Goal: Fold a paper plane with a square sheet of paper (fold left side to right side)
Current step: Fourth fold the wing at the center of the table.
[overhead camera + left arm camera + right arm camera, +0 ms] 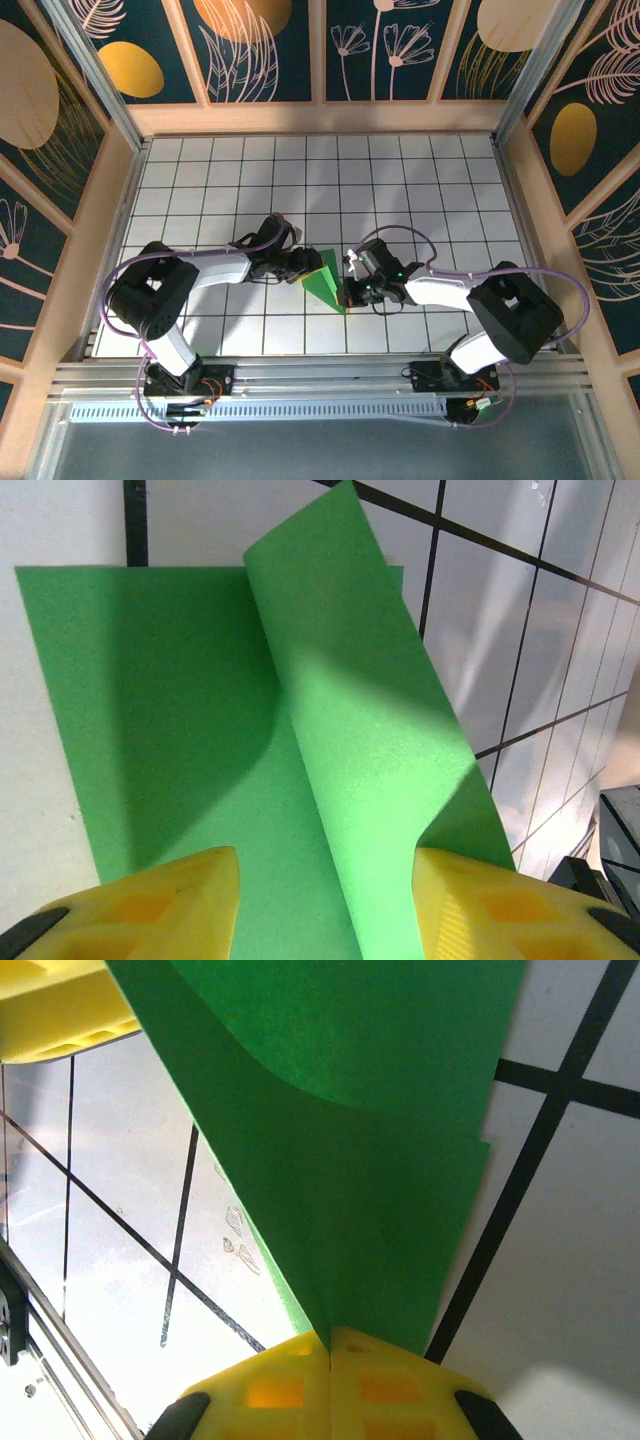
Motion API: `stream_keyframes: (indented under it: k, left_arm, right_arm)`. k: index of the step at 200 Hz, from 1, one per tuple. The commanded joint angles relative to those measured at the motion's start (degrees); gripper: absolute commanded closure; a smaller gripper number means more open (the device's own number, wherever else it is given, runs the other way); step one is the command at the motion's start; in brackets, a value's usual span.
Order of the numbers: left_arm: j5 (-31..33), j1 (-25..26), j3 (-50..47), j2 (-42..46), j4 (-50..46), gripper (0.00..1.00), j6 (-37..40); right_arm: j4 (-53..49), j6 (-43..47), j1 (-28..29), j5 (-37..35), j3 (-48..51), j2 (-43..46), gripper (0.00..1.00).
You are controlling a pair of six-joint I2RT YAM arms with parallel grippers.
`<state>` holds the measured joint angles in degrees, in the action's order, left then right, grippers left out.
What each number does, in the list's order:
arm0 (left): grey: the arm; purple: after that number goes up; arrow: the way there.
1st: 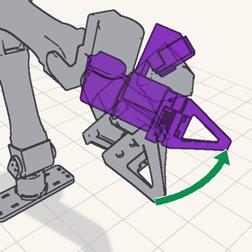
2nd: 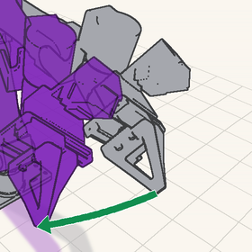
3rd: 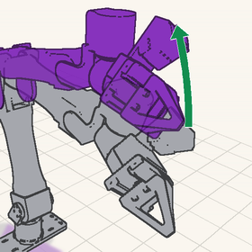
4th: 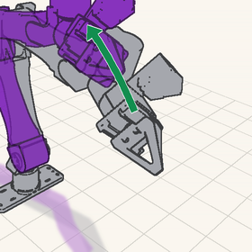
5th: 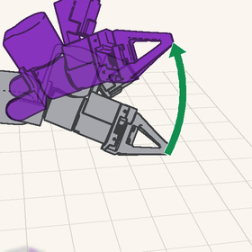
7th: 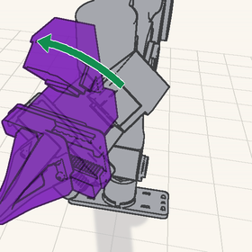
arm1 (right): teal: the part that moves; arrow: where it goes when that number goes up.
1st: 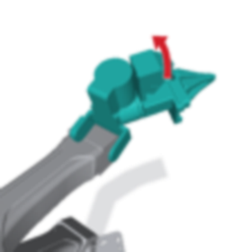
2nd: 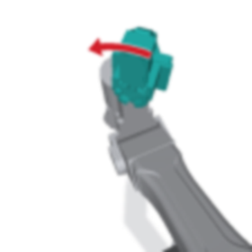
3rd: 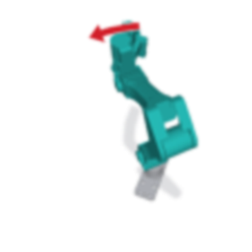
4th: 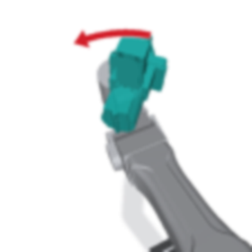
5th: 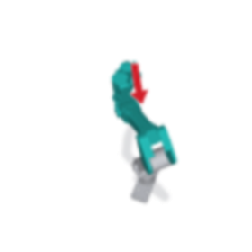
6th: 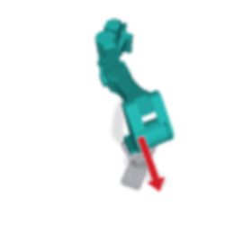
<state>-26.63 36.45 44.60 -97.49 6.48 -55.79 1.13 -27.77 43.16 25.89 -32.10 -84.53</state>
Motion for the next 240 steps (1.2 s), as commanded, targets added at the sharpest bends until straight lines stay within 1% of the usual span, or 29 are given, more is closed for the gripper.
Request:
stream_keyframes:
  k: [1,38,117,168,209,240]
  left_arm:
    - [-0.98,0.37,1.67,-2.56,0.78,0.51,-0.83]
    - [0.17,0.34,2.73,-4.20,-0.64,0.50,-0.96]
    - [5.56,0.38,5.10,-6.63,-9.33,0.50,2.35]
    - [6.76,0.70,5.51,-7.40,-10.86,0.50,3.07]
    - [7.38,0.86,6.14,-7.79,-11.75,0.50,3.49]
    - [7.39,0.90,6.37,-7.73,-12.01,0.50,3.63]
  right_arm:
    - [0.55,-0.44,-0.44,0.92,0.19,0.61,1.00]
    - [0.28,-0.22,-0.43,1.00,-0.07,0.17,1.00]
    - [0.47,-0.09,-0.53,1.36,-0.47,-0.67,1.00]
    - [0.06,-0.27,-0.53,1.53,-1.76,0.63,0.90]
    - [-0.36,-0.29,-0.79,1.62,-2.10,2.34,0.76]
    - [-1.03,-0.12,-2.22,2.35,-2.43,4.18,0.66]
